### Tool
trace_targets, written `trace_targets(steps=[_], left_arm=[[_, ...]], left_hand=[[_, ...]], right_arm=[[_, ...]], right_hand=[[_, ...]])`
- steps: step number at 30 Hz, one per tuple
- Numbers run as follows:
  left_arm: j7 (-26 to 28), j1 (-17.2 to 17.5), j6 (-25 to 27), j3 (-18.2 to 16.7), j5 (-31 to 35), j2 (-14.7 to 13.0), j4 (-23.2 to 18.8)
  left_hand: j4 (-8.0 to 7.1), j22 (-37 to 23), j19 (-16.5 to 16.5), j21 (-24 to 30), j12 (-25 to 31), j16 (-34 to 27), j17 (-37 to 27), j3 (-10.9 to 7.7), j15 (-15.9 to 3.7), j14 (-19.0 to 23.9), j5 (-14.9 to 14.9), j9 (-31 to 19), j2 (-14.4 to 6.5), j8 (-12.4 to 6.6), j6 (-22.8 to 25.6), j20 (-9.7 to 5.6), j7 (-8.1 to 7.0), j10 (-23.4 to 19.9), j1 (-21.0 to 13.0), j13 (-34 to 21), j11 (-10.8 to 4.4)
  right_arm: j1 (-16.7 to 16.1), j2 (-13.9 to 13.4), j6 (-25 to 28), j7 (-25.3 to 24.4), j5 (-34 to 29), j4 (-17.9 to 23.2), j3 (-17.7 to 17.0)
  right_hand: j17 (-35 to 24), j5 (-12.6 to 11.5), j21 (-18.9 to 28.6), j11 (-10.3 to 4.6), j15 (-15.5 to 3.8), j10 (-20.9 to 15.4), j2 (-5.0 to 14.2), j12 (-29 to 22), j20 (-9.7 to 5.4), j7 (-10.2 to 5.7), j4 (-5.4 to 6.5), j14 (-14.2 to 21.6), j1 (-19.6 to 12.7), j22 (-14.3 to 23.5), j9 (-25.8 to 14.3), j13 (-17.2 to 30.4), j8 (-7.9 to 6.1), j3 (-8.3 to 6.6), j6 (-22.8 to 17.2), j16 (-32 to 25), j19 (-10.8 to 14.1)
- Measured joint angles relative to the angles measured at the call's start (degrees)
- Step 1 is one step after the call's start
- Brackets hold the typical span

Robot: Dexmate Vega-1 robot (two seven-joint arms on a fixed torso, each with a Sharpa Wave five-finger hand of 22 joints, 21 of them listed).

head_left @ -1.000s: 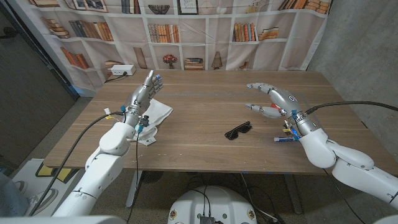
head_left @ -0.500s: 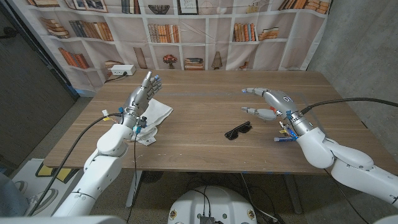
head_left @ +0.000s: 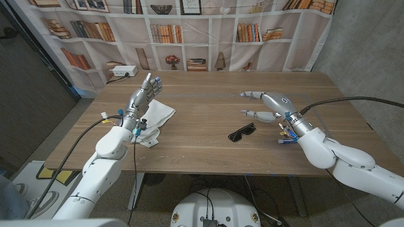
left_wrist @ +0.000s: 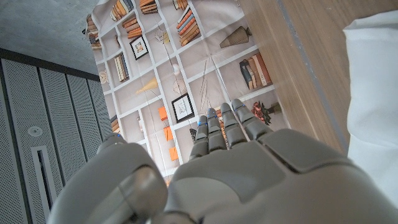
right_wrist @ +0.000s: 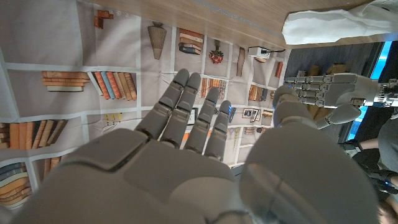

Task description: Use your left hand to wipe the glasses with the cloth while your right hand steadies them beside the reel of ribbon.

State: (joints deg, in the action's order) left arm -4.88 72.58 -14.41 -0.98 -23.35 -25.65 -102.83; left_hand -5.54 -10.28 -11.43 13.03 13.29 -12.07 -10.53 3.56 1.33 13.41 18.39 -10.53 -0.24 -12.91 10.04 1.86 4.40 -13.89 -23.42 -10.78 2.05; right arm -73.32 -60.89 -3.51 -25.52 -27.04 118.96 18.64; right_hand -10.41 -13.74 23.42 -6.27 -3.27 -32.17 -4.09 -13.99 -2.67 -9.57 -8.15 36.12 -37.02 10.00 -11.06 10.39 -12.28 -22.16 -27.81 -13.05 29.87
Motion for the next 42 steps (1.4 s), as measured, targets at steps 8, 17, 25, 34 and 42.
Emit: trace_targets(steps=[8,17,25,34,42], left_arm=[[-0.15,-0.02,0.0,-0.17,0.0,0.1,-0.07],[-0.39,-0.23,-0.32,-0.18,-0.13,0.4,0.41],[-0.53,-0.39,-0.48,-0.17,-0.46,0.63,0.99],[-0.54,-0.55,-0.5,-0.19,-0.64,0.66,1.29],[-0.54,-0.74,-0.42,-0.26,-0.66,0.58,1.37]], left_hand=[[0.0,0.0,0.0,-0.41,0.0,0.0,0.0,-0.01,-0.3,0.3,0.0,0.0,-0.02,0.0,0.22,0.0,0.22,0.0,-0.02,0.0,0.0],[0.0,0.01,0.0,-0.41,-0.45,-0.01,0.0,-0.01,-0.29,0.3,0.0,0.0,-0.26,0.21,0.31,0.0,0.31,0.0,-0.26,0.0,0.0],[0.0,0.01,-0.24,-0.41,-0.45,0.21,0.01,-0.01,-0.29,0.3,0.0,0.0,-0.26,0.21,0.31,0.23,0.31,-0.24,-0.26,0.0,-0.23],[0.0,0.01,-0.23,-0.41,-0.45,0.21,0.01,-0.01,-0.29,0.29,0.0,0.0,-0.47,0.21,0.62,0.22,0.0,-0.62,-0.47,0.0,-0.01],[0.0,0.01,-0.23,-0.41,-0.45,0.21,0.01,-0.01,-0.41,0.82,0.0,0.0,-0.48,0.43,0.61,0.21,0.0,-0.62,-0.48,0.0,-0.01]], right_arm=[[1.43,0.26,0.34,2.17,-0.47,-0.78,1.57],[4.03,0.93,1.87,4.46,-2.31,-1.68,4.35],[5.43,0.72,3.16,6.63,-3.96,-1.72,5.67],[6.42,-0.63,4.7,8.91,-6.95,-1.04,6.58],[6.85,-1.71,5.68,10.17,-9.19,-0.66,7.01]], right_hand=[[0.0,0.0,-0.53,-0.3,0.05,-0.3,0.76,0.0,0.0,-0.24,-0.46,-0.67,-1.36,0.0,0.0,0.0,-0.25,-0.46,-0.85,0.69,0.0],[0.0,0.0,-1.01,-0.3,0.08,-0.92,1.26,0.01,0.0,-0.14,-0.53,-2.15,-2.31,0.0,-0.28,0.16,-0.25,-1.15,-1.57,1.61,-0.01],[0.0,0.44,-2.24,-0.61,0.44,-1.22,1.96,0.13,-0.1,-0.85,-1.1,-4.31,-4.58,0.0,-0.28,0.15,-0.25,-2.05,-2.28,2.48,-1.37],[0.0,0.89,-3.55,-1.25,0.61,-0.58,1.93,0.73,0.2,-0.86,-1.26,-7.15,-5.56,0.0,-0.28,0.15,-0.25,-2.2,-2.29,3.11,-3.12],[-0.14,0.88,-3.55,-1.64,0.49,-1.0,2.16,0.73,0.18,-2.08,-0.94,-6.79,-6.23,-0.01,-0.28,0.15,0.0,-2.52,-2.01,2.57,-3.09]])
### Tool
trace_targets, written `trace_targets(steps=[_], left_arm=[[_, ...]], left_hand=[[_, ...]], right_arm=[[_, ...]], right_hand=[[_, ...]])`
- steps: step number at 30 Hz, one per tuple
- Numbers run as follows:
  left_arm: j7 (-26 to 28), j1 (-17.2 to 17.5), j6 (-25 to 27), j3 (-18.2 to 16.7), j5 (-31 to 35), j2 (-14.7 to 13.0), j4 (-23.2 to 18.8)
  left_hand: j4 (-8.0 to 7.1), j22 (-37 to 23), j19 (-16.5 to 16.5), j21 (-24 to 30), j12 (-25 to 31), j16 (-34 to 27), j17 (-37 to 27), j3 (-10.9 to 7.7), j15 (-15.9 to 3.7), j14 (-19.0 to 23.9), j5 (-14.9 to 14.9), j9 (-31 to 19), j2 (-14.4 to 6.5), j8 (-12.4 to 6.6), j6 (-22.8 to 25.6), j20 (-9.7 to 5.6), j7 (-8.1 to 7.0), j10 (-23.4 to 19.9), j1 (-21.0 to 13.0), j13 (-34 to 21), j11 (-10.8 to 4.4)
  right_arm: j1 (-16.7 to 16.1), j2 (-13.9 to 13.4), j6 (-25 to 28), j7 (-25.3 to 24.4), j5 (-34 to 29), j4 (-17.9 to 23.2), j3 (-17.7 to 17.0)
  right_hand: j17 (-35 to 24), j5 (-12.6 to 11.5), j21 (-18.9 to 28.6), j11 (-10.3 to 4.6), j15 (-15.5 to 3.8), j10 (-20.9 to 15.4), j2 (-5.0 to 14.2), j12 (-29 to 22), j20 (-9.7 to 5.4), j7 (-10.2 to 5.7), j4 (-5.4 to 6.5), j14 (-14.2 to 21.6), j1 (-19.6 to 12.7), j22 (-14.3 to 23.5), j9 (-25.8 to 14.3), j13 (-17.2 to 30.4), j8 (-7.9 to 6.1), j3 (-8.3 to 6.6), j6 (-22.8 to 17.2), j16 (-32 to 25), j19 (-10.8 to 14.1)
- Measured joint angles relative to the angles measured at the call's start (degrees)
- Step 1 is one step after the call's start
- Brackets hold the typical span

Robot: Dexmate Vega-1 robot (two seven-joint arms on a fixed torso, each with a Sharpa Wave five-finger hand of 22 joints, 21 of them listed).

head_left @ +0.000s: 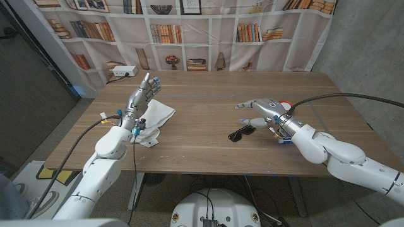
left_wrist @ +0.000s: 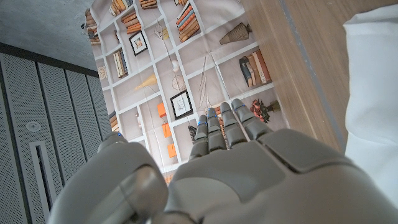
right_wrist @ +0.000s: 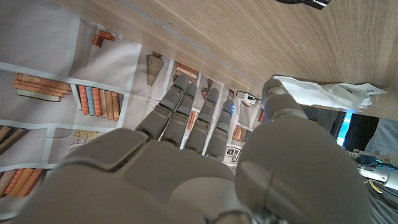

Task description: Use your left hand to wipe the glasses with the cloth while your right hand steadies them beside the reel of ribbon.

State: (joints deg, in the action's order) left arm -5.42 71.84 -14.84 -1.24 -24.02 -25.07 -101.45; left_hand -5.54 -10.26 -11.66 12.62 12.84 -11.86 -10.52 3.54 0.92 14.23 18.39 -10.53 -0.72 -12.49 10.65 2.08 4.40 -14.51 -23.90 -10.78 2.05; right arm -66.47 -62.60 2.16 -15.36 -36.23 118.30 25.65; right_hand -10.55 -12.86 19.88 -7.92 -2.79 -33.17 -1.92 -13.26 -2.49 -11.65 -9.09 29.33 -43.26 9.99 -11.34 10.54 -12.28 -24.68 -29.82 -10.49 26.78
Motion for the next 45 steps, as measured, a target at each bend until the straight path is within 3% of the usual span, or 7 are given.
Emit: trace_targets(steps=[5,16,30,45], left_arm=[[0.04,-0.02,0.17,-0.07,-0.01,-0.03,0.01],[0.36,0.22,0.75,-0.12,-0.1,0.0,0.01],[0.44,0.84,0.82,-0.45,-0.2,0.03,-0.36],[0.53,2.25,0.63,-1.18,-0.24,0.22,-1.44]], left_hand=[[0.0,0.0,-0.21,0.0,0.0,0.0,0.0,0.0,0.0,0.0,0.0,0.0,-0.39,0.22,0.0,0.21,0.0,0.0,-0.39,0.0,0.0],[0.02,0.0,-0.2,0.0,-0.45,0.22,0.0,0.02,0.0,0.0,0.0,0.0,-0.38,0.66,-0.44,0.2,0.01,0.01,-0.38,0.0,0.0],[0.24,0.01,-0.2,0.0,-0.45,0.21,0.0,0.24,0.0,-0.01,-0.43,0.0,-0.53,0.66,-0.75,0.19,-0.29,0.01,-0.53,0.0,0.0],[0.24,0.01,-0.2,-0.35,-0.45,0.21,0.0,0.24,0.22,0.2,-0.43,0.0,-0.53,0.66,-0.74,0.19,-0.29,-0.4,-0.53,0.0,-0.4]], right_arm=[[0.32,-0.45,0.34,0.91,-1.01,0.01,0.35],[0.95,-0.66,0.73,2.84,-1.85,-0.45,1.03],[2.01,-0.34,1.26,5.65,-3.18,-1.59,2.4],[3.67,0.08,0.82,7.29,-5.34,-4.33,4.46]], right_hand=[[0.1,0.45,0.0,0.0,0.01,0.0,0.06,0.0,-0.19,-0.14,-0.06,0.21,-0.51,0.0,0.0,0.0,0.0,-0.06,-0.15,-0.13,0.21],[0.0,0.89,-0.18,0.24,-0.9,0.21,0.75,0.46,-0.28,-0.45,0.48,8.66,-1.65,0.34,0.16,0.0,0.23,-0.95,0.16,-2.31,3.4],[0.15,0.89,-1.11,-0.3,-0.59,-0.33,0.69,0.45,-0.28,-0.61,0.08,6.49,-2.93,0.33,-0.01,-0.01,0.23,-1.34,-0.73,-0.73,2.95],[0.15,0.89,-1.78,-0.9,-0.59,-0.94,1.05,0.45,-0.28,-0.93,-0.08,6.5,-3.46,0.33,0.0,-0.01,-0.04,-1.49,-2.23,-0.52,2.32]])
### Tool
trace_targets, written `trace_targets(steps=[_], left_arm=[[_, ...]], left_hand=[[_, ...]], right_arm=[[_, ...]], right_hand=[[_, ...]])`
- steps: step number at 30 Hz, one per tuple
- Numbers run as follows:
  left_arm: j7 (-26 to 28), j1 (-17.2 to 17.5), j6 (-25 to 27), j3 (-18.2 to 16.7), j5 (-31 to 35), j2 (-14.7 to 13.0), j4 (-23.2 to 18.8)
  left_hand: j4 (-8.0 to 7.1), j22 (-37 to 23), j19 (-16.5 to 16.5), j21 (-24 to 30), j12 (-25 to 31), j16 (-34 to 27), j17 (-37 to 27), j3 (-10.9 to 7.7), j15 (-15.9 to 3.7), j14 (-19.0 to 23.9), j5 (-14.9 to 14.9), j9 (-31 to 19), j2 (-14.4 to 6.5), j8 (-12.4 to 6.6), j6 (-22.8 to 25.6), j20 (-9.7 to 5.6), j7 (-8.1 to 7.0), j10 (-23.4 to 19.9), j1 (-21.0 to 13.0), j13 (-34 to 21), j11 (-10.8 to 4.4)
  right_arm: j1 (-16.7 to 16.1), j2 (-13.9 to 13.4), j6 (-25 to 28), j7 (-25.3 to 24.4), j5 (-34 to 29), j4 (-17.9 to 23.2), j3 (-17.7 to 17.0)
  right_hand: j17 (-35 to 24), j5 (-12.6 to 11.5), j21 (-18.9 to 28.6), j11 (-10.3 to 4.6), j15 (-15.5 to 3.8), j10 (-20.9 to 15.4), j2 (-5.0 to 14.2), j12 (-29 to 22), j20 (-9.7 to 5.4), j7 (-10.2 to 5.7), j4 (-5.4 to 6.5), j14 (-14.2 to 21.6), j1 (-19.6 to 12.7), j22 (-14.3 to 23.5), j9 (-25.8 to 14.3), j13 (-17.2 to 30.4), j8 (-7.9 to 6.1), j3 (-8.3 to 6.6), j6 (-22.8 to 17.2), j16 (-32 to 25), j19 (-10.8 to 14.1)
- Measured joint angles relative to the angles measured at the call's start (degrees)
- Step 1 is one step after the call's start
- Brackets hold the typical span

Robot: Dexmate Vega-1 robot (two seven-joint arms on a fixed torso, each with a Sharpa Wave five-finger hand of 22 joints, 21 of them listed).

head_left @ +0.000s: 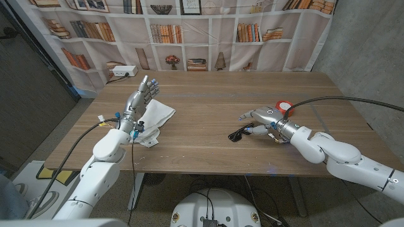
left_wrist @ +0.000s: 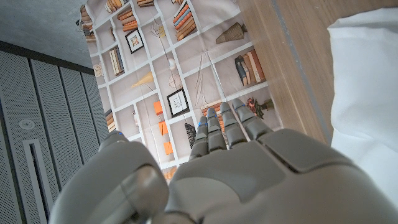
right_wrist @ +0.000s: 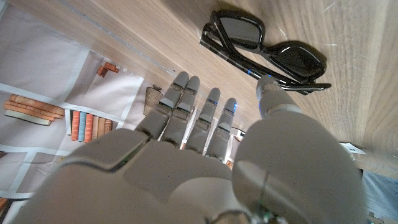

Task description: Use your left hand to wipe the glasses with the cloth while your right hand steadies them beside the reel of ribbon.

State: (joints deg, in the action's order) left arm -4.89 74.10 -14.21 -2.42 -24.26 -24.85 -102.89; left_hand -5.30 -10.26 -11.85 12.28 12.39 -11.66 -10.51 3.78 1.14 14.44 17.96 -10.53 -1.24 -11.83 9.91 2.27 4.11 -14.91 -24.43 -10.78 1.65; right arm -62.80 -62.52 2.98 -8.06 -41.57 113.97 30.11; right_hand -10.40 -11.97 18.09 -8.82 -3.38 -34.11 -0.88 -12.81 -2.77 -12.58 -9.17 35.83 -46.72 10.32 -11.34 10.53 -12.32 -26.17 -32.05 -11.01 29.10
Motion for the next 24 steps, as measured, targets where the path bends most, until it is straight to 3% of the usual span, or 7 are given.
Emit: trace_targets(steps=[16,24], left_arm=[[0.26,1.04,-0.02,-0.37,0.32,0.45,-0.84],[0.36,1.48,0.15,-0.52,0.36,0.77,-1.04]], left_hand=[[-0.24,0.0,-0.12,0.0,0.0,-0.01,0.0,0.24,-0.22,0.23,0.0,0.0,-0.39,0.0,0.0,0.11,0.0,0.0,-0.39,0.0,0.0],[-0.24,0.0,-0.32,0.0,0.0,-0.01,0.0,0.23,-0.22,0.22,0.0,0.0,-0.38,0.0,0.0,0.32,0.0,0.0,-0.38,0.0,0.0]], right_arm=[[0.94,0.75,-1.05,0.06,-1.79,-2.36,1.32],[1.37,1.54,-1.15,0.15,-2.03,-3.25,1.79]], right_hand=[[-0.01,0.0,-0.34,-1.06,0.06,-1.21,0.01,0.0,0.0,-0.11,0.0,-0.55,-1.07,-0.01,0.01,0.0,-0.41,-0.48,-1.58,0.21,0.0],[-0.01,0.0,-0.34,0.71,0.07,-3.43,-0.4,-0.41,0.01,-0.19,0.0,-0.55,-1.92,-0.01,0.01,0.0,-0.67,-0.47,-3.07,0.21,0.46]])
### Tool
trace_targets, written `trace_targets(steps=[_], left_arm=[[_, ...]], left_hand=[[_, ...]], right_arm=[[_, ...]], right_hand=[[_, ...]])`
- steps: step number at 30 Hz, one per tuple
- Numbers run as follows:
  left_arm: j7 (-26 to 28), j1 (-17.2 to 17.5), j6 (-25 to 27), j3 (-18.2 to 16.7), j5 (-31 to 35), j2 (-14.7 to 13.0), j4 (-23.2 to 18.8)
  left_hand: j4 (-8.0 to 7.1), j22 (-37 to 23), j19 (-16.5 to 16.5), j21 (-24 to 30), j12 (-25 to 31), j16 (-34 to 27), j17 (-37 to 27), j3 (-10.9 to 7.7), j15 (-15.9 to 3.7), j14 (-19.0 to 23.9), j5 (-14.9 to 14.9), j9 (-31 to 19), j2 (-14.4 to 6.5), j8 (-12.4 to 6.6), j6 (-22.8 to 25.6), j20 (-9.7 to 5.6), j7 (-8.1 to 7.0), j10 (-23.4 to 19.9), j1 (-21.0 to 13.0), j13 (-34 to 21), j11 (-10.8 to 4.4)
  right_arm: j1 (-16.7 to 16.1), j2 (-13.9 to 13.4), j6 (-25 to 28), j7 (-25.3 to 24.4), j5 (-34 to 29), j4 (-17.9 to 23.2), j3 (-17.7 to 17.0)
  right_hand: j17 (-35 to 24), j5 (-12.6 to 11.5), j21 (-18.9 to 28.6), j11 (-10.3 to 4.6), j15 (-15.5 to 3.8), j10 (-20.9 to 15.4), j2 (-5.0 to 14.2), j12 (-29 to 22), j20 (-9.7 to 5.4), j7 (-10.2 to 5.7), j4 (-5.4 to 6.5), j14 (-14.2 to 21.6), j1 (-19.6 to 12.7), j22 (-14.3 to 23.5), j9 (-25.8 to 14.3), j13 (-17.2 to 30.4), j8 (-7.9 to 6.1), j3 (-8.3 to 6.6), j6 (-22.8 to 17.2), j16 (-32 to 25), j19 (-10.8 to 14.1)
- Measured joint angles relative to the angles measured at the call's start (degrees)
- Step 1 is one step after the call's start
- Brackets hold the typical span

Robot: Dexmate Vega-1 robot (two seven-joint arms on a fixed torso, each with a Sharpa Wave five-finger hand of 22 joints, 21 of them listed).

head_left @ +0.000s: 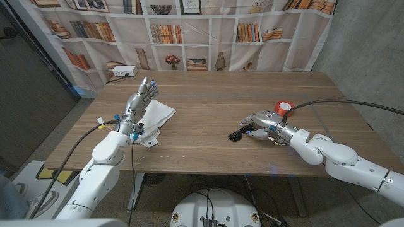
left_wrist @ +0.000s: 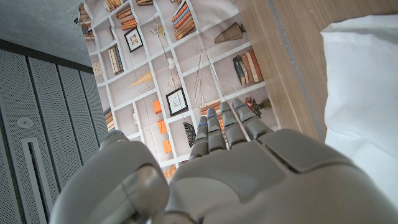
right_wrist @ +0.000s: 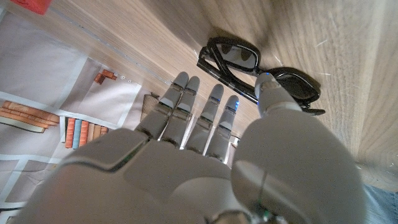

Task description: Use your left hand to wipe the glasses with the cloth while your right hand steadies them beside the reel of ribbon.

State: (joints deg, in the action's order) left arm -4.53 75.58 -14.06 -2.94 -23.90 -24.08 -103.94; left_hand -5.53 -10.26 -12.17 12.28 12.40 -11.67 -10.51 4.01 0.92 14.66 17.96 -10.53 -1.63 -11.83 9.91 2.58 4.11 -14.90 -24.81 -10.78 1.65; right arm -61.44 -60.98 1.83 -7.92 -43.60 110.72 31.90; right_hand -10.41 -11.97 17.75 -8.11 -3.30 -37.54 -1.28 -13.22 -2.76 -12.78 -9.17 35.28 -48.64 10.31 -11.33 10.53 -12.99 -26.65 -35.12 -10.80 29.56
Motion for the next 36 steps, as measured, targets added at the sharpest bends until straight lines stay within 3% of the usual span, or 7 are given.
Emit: trace_targets(steps=[6,10,12,20,26,29,36], left_arm=[[0.0,0.42,0.0,-0.15,-0.19,0.28,-0.06],[-0.03,0.68,-0.02,-0.27,-0.31,0.47,-0.16],[0.0,0.83,-0.05,-0.31,-0.33,0.58,-0.22],[0.2,1.06,-0.09,-0.33,-0.32,0.85,-0.42],[0.29,1.08,-0.1,-0.25,-0.21,1.0,-0.52],[0.29,1.08,-0.1,-0.12,-0.16,1.04,-0.54],[0.31,1.03,-0.08,0.17,-0.09,1.05,-0.56]], left_hand=[[0.17,0.0,0.0,0.0,0.0,0.0,0.0,0.17,0.0,0.0,0.0,0.0,0.0,0.0,0.0,0.0,0.0,0.0,0.0,0.0,0.0],[0.17,0.0,0.0,0.0,0.0,0.25,0.0,0.17,0.0,-0.01,0.0,0.0,0.0,0.0,0.0,0.0,0.0,0.0,0.0,-0.26,0.0],[0.17,0.0,0.01,0.0,0.0,0.25,0.0,0.17,0.0,-0.01,0.0,0.0,0.0,0.0,0.0,0.0,0.0,0.0,0.0,-0.3,0.0],[0.17,0.0,0.01,-0.22,0.0,0.25,0.0,0.16,0.01,-0.01,-0.45,0.0,0.01,0.0,0.0,-0.01,0.0,0.0,0.01,-0.29,0.01],[0.33,0.0,0.01,-0.22,0.0,0.25,0.0,0.32,0.01,-0.01,-0.45,0.0,0.01,0.0,0.0,-0.01,0.0,0.0,0.01,-0.29,0.0],[0.08,0.0,0.01,-0.22,0.0,0.24,0.0,0.57,0.01,-0.01,-0.45,-0.29,-0.01,0.0,0.0,-0.01,0.0,0.01,-0.01,-0.29,0.01],[0.08,0.0,0.01,-0.22,-0.39,0.24,0.0,0.57,0.01,-0.01,-0.45,-0.29,-0.15,0.0,0.0,-0.01,0.0,0.01,-0.15,-0.29,0.01]], right_arm=[[0.45,0.44,0.01,0.63,0.13,-0.64,0.4],[0.86,0.9,0.01,0.84,0.13,-1.34,0.8],[1.04,1.15,0.01,0.91,0.11,-1.73,0.99],[1.05,1.54,0.19,-0.13,-0.32,-2.44,1.22],[0.64,1.63,0.44,-1.68,-0.59,-2.73,1.22],[0.42,1.65,0.54,-2.07,-0.63,-2.86,1.22],[-0.16,1.76,0.65,-3.49,-0.66,-2.94,1.12]], right_hand=[[-0.03,0.0,0.0,-0.28,0.02,-1.31,0.65,-0.34,-0.1,0.12,0.0,0.82,-0.93,0.17,0.0,-0.14,-0.39,0.0,-1.64,-0.23,1.14],[-0.37,0.36,0.0,-0.41,-0.19,-2.41,1.23,-0.44,-0.29,0.19,-0.15,2.31,-3.73,0.24,0.01,-0.14,-0.4,0.15,-2.46,-0.87,2.61],[-0.58,0.45,0.14,-0.46,-0.27,-3.02,1.74,-0.44,-0.34,0.23,-0.61,3.05,-5.69,0.5,0.01,-0.14,-0.4,0.67,-2.97,-1.33,3.43],[-0.86,0.9,1.22,-1.48,-0.97,-7.33,3.95,-0.44,-0.51,0.66,0.27,7.61,-10.51,1.27,0.01,-0.01,-0.39,4.23,-8.57,-2.39,6.72],[-0.65,1.4,2.58,-1.82,-1.93,-10.91,5.84,-0.39,-0.85,1.11,1.61,11.52,-11.55,1.84,0.15,0.0,-0.24,6.37,-13.87,-2.36,8.42],[-0.67,1.55,3.23,-1.86,-2.75,-12.7,8.37,-0.44,-0.93,1.13,1.91,13.38,-12.14,2.1,0.15,0.16,-0.23,6.97,-16.33,-2.38,9.31],[-0.65,1.55,4.49,-1.82,-3.68,-15.94,9.2,-0.44,-0.92,1.52,2.29,16.65,-11.29,2.57,-0.01,-0.14,-0.21,8.01,-20.19,-2.37,10.55]])
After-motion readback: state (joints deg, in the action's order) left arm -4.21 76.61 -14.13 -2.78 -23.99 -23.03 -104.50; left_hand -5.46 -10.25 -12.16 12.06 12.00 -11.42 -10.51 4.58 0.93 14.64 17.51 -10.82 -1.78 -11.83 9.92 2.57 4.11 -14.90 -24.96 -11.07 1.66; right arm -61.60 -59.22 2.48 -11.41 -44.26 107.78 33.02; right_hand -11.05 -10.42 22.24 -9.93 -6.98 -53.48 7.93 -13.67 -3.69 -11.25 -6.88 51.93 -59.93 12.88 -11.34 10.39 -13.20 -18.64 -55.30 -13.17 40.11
